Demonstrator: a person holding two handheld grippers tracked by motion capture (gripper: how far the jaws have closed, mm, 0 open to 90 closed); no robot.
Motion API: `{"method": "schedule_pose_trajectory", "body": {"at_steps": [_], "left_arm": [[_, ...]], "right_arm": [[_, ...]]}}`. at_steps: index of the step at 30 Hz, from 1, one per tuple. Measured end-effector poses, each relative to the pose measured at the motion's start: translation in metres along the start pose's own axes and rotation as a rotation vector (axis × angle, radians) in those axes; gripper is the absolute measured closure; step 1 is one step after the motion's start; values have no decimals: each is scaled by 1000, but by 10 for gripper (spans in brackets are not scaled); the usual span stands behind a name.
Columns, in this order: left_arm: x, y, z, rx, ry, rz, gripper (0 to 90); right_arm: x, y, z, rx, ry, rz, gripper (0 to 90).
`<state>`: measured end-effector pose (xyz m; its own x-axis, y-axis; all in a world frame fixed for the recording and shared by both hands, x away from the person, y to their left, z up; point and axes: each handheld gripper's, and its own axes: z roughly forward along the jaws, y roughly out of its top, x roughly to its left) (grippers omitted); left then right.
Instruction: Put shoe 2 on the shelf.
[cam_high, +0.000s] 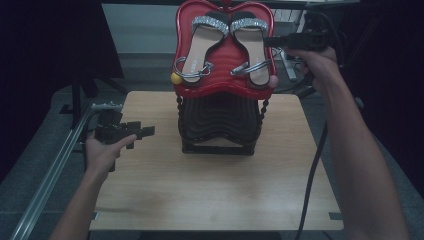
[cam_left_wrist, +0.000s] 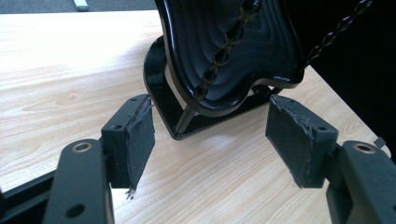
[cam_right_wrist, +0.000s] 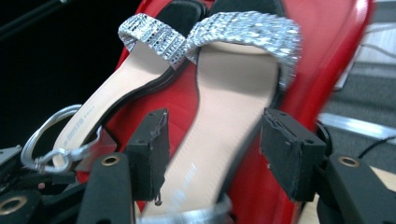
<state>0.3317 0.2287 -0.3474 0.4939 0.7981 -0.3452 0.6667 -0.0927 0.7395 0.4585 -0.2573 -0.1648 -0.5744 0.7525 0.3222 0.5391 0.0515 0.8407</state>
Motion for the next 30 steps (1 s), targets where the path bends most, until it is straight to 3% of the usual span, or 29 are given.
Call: {"method": "schedule_pose_trajectory", "body": {"at_steps": [8, 15, 23, 30], "left_arm": [[-3, 2, 1, 1, 2, 5, 327], [-5, 3, 1, -1, 2, 10, 326], [-5, 3, 1, 3, 2, 11, 326], [-6, 4, 2, 6, 2, 10, 327]], "right_arm": [[-22, -31, -40, -60, 47, -39, 441], [-46, -78, -69, -92, 83, -80, 441], [-76, -134, -69, -80, 91, -54, 441], [-86, -154, -63, -74, 89, -38, 441]]}}
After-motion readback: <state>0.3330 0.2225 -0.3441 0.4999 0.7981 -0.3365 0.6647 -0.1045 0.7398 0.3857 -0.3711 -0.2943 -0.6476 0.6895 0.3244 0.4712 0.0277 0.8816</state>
